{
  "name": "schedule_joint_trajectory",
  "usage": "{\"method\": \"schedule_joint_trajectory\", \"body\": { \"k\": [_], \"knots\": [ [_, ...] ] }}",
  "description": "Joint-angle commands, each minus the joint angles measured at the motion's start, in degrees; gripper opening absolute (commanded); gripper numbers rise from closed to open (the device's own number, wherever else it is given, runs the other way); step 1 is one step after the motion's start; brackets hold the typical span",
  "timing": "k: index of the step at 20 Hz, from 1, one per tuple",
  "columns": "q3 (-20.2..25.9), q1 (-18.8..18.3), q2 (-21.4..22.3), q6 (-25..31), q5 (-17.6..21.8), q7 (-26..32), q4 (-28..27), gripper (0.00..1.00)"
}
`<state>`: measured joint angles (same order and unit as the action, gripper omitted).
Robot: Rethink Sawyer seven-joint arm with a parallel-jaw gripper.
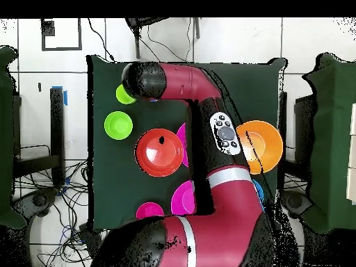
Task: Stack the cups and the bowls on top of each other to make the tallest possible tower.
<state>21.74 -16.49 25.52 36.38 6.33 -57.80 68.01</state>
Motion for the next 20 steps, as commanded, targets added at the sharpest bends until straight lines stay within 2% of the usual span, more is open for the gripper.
{"method": "schedule_joint_trajectory", "body": {
  "k": [1, 6, 12, 20],
  "knots": [
    [6.13, -1.80, -3.18, -6.64, 0.04, -4.75, 6.06, 1.00],
    [5.95, -1.52, -4.28, -7.56, 1.21, -4.48, 4.83, 1.00],
    [3.00, 0.11, -3.74, -5.67, 2.61, -4.58, 3.52, 1.00],
    [1.70, 1.02, -4.56, -4.09, 3.03, -4.80, 2.90, 1.00]
  ]
}}
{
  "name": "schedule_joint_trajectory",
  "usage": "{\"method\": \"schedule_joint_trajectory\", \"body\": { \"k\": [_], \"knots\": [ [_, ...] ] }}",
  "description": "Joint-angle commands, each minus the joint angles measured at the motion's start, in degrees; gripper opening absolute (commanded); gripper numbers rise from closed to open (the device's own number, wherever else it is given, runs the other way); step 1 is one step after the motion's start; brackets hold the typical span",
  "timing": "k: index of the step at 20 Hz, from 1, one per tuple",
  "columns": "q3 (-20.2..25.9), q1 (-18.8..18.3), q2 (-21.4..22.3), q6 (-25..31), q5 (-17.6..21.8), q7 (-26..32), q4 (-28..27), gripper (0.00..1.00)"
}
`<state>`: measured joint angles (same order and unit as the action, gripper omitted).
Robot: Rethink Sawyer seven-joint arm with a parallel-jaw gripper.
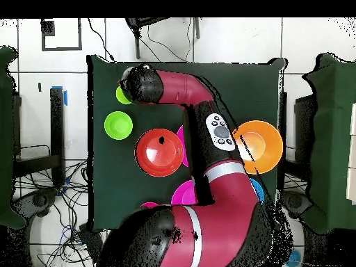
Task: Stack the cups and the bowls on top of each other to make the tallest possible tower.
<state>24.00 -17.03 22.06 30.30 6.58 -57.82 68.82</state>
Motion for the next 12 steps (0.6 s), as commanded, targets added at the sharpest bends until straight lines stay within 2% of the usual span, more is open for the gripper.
{"method": "schedule_joint_trajectory", "body": {
  "k": [1, 12],
  "knots": [
    [-0.47, 1.51, -1.18, 1.73, 2.81, -4.79, 2.16, 1.00],
    [-0.99, 1.44, -3.49, 1.85, 4.05, -3.18, 1.10, 1.00]
  ]
}}
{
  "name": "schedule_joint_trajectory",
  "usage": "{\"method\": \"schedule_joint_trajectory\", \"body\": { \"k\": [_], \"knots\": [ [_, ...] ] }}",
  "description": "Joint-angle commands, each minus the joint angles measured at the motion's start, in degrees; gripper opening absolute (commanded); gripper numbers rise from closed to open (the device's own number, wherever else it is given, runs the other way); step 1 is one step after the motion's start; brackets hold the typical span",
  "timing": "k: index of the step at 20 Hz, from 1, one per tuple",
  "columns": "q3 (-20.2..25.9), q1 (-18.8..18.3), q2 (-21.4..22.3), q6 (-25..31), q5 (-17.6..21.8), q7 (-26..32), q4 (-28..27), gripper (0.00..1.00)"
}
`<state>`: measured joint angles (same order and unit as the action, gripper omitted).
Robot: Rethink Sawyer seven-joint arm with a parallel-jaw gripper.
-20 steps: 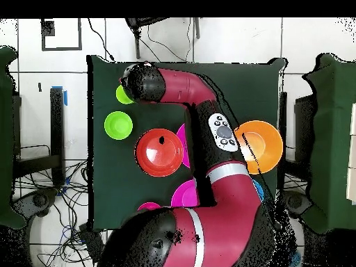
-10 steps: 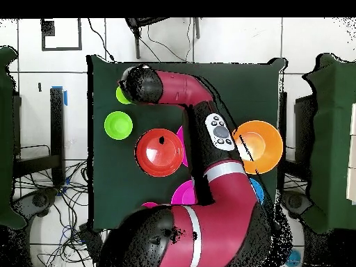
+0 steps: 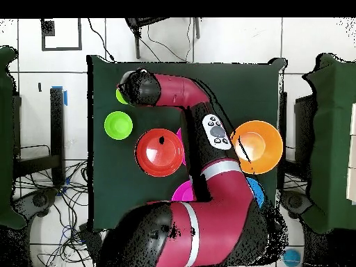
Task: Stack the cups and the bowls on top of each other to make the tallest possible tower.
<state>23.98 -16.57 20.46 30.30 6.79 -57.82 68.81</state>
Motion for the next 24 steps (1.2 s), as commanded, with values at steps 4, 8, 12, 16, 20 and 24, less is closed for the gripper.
{"method": "schedule_joint_trajectory", "body": {
  "k": [4, 8, 12, 16, 20, 24],
  "knots": [
    [-1.59, 1.35, -2.96, 3.07, 4.34, -2.36, -0.23, 1.00],
    [-1.64, 1.36, -3.48, 3.30, 4.47, -1.98, -0.67, 1.00],
    [-1.70, 1.30, -4.04, 2.89, 4.78, -1.68, -0.59, 1.00],
    [-2.31, 1.66, -4.90, 3.20, 5.14, -1.52, -1.52, 1.00],
    [-2.70, 2.03, -5.30, 3.15, 5.24, -1.64, -1.89, 1.00],
    [-3.05, 2.04, -5.34, 2.92, 5.27, -1.59, -1.72, 1.00]
  ]
}}
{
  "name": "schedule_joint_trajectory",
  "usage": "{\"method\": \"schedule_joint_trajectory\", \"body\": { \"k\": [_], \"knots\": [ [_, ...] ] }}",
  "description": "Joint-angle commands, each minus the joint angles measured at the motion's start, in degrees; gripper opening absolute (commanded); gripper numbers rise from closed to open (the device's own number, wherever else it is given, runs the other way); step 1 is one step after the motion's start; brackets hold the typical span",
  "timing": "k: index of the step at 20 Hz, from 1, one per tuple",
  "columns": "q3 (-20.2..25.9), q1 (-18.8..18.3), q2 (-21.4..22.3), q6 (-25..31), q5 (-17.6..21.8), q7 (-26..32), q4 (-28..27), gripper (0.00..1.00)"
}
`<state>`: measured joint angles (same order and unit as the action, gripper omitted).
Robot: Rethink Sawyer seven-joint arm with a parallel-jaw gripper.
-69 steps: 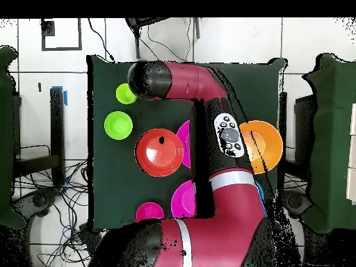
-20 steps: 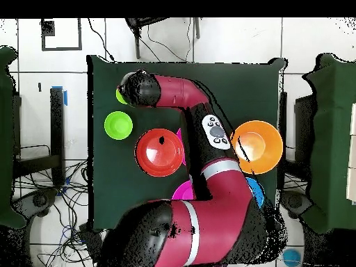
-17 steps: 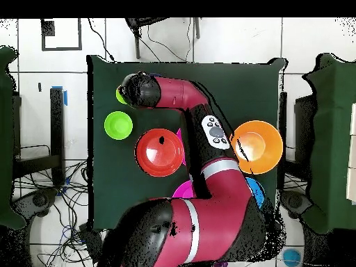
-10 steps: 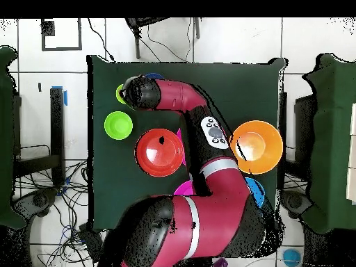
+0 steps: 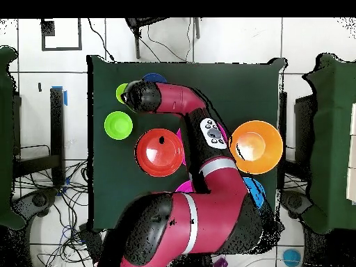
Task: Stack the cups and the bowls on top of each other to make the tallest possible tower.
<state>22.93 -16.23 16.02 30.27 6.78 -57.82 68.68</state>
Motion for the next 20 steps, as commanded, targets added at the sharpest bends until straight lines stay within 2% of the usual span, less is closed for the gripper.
{"method": "schedule_joint_trajectory", "body": {
  "k": [1, 20],
  "knots": [
    [-2.11, 1.73, -0.93, 2.92, 5.26, -1.57, -1.53, 1.00],
    [-2.53, 1.87, -1.07, 2.04, 4.87, -1.64, -0.75, 1.00]
  ]
}}
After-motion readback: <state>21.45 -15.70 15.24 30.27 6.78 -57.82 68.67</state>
